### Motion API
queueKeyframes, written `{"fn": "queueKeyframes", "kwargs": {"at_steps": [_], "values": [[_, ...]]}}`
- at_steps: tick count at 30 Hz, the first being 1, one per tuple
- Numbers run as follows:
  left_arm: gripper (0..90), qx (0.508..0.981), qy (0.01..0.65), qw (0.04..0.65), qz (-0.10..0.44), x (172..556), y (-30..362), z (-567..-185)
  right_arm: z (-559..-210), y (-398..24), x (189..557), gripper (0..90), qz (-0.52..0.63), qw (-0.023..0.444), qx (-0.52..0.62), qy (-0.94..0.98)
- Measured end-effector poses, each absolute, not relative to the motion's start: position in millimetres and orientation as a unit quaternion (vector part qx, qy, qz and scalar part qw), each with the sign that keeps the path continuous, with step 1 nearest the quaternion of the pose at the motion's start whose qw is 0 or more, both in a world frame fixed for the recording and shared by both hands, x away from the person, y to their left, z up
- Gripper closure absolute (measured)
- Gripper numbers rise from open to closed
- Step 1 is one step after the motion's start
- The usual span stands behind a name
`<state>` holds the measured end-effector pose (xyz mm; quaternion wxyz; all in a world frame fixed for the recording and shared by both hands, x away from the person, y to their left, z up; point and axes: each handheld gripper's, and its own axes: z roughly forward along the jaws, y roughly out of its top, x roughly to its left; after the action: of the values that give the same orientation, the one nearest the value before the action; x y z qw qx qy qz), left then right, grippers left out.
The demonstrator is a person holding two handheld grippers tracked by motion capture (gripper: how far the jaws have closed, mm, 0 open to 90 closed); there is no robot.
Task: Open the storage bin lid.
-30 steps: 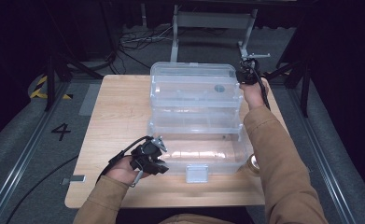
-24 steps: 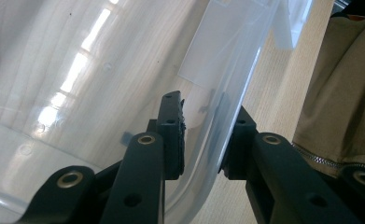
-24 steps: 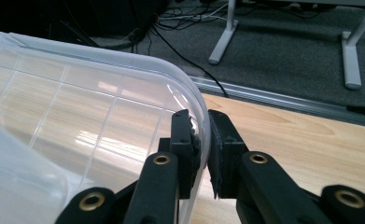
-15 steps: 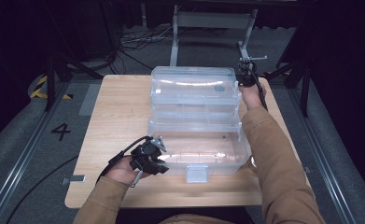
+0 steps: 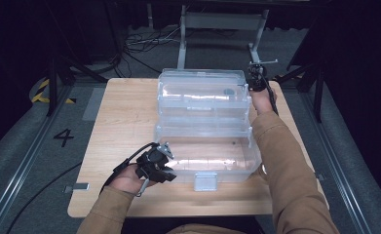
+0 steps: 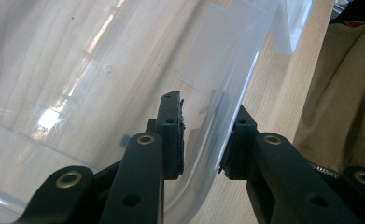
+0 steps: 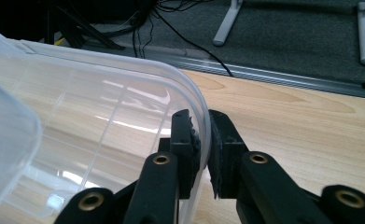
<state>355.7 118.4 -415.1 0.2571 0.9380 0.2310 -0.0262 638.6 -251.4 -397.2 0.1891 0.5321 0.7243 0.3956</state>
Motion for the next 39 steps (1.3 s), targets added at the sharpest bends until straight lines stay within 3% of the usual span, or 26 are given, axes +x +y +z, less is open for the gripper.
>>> {"fn": "queueKeyframes", "kwargs": {"at_steps": [8, 10, 12, 16, 20, 23, 25, 33, 39], "values": [[73.4, 0.938, 0.231, 0.258, -0.025, 355, 118, -415, -397, -252, 638, 79.5, 0.4, 0.185, 0.532, 0.723], [73.4, 0.938, 0.23, 0.259, -0.024, 355, 118, -415, -396, -254, 638, 74.5, 0.408, 0.181, 0.535, 0.717], [73.3, 0.938, 0.231, 0.259, -0.024, 355, 118, -415, -395, -258, 638, 63.7, 0.418, 0.177, 0.538, 0.711], [73.1, 0.939, 0.231, 0.253, -0.027, 356, 118, -414, -389, -263, 632, 60.8, 0.426, 0.177, 0.539, 0.705], [72.5, 0.939, 0.235, 0.247, -0.03, 357, 117, -413, -376, -268, 619, 61.2, 0.434, 0.207, 0.519, 0.707], [70.2, 0.941, 0.239, 0.236, -0.036, 358, 115, -412, -367, -271, 611, 60.2, 0.442, 0.216, 0.509, 0.706], [63.8, 0.941, 0.24, 0.235, -0.037, 358, 115, -409, -357, -276, 601, 57.8, 0.458, 0.217, 0.5, 0.703], [51.9, 0.925, 0.252, 0.279, -0.049, 361, 131, -389, -331, -291, 557, 53.9, 0.497, 0.199, 0.475, 0.698], [48.6, 0.908, 0.265, 0.324, -0.033, 365, 151, -372, -318, -310, 517, 52.8, 0.508, 0.17, 0.466, 0.704]]}}
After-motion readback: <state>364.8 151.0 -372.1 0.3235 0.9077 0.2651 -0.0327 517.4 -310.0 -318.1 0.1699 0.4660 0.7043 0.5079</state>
